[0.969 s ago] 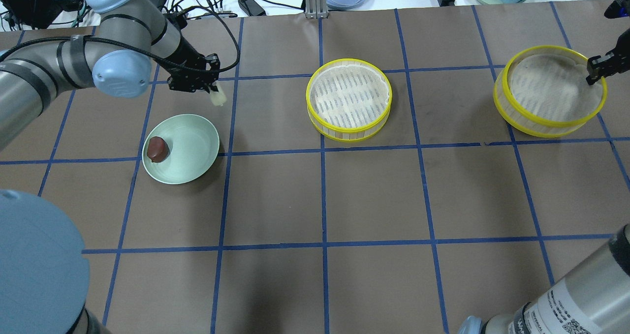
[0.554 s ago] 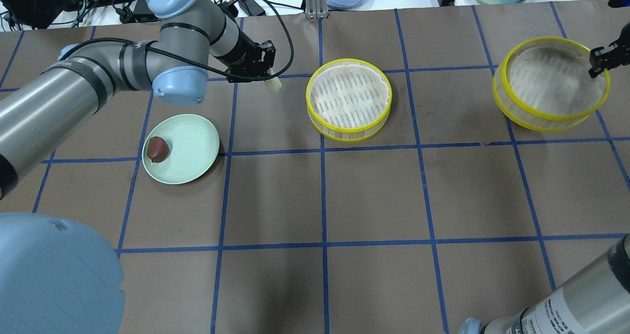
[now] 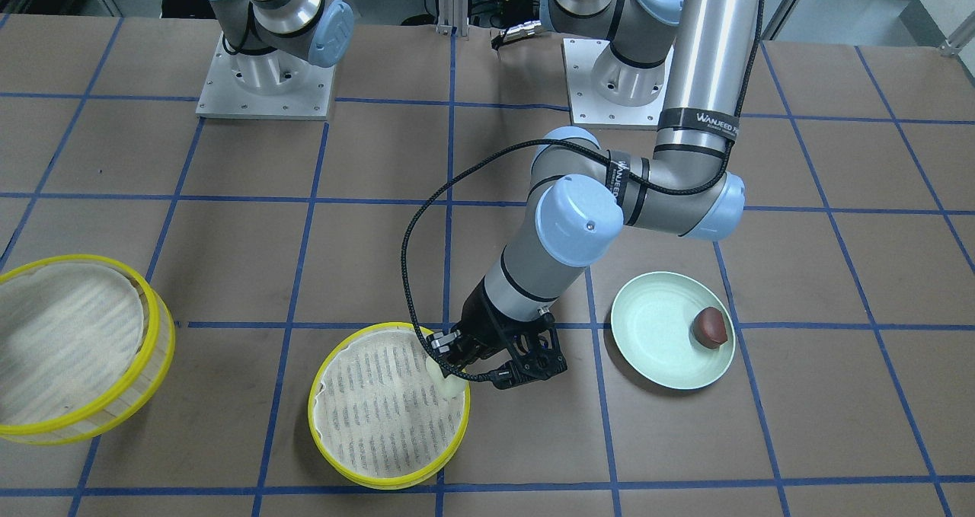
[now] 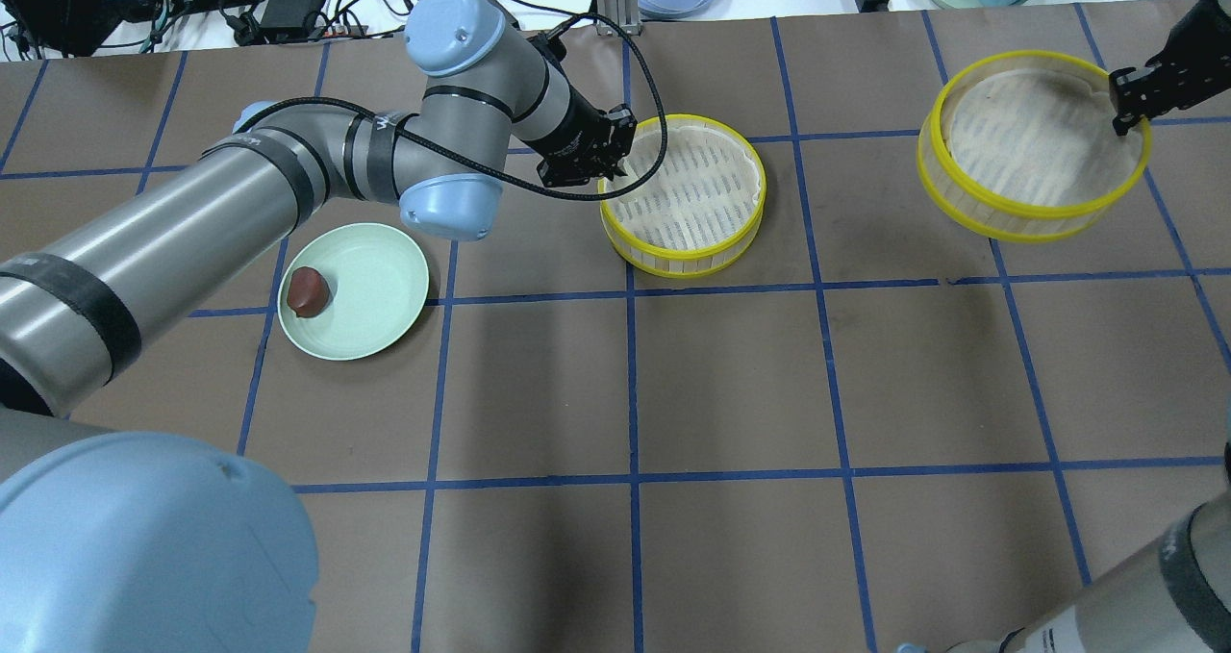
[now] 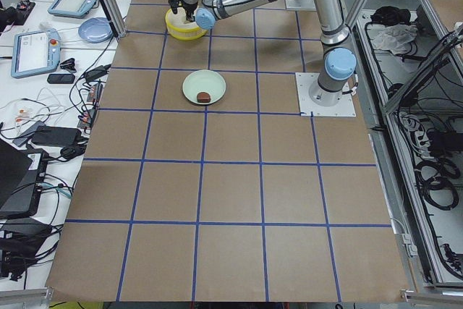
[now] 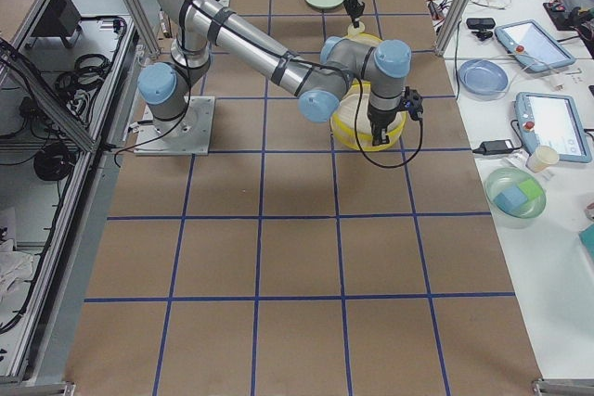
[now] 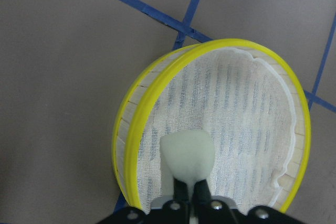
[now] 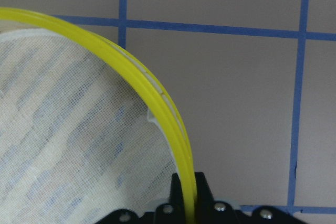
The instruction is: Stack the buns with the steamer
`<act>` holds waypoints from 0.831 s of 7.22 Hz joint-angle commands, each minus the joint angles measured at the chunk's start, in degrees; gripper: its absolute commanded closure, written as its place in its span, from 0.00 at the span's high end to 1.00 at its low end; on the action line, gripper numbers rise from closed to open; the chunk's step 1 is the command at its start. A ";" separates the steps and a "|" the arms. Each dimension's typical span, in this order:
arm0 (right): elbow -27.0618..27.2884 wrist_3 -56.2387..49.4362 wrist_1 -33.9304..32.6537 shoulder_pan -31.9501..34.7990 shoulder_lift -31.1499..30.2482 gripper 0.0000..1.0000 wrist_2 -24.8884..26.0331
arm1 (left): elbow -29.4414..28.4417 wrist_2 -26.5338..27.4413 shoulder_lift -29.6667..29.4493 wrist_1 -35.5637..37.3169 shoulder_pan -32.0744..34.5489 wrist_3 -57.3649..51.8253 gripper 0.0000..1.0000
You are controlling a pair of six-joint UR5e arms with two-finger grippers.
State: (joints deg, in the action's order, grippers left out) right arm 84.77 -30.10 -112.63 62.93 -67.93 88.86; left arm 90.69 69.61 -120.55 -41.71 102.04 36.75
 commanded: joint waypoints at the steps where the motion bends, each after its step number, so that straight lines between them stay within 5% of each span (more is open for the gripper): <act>1: 2.15 6.18 0.04 3.67 -1.85 0.00 0.26 | -0.07 -3.15 -2.48 2.94 0.18 0.07 0.03; 3: 2.15 11.35 0.04 7.62 -2.99 0.00 2.62 | -0.25 -2.64 -3.54 3.13 0.18 -0.19 0.89; 6: 2.24 13.04 0.30 9.57 -4.13 0.00 2.72 | -0.78 -2.63 -2.76 3.04 0.09 0.33 1.00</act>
State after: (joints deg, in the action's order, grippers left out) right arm 86.98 -18.00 -112.54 71.81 -71.36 91.52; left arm 90.00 66.99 -123.85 -38.65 102.17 36.73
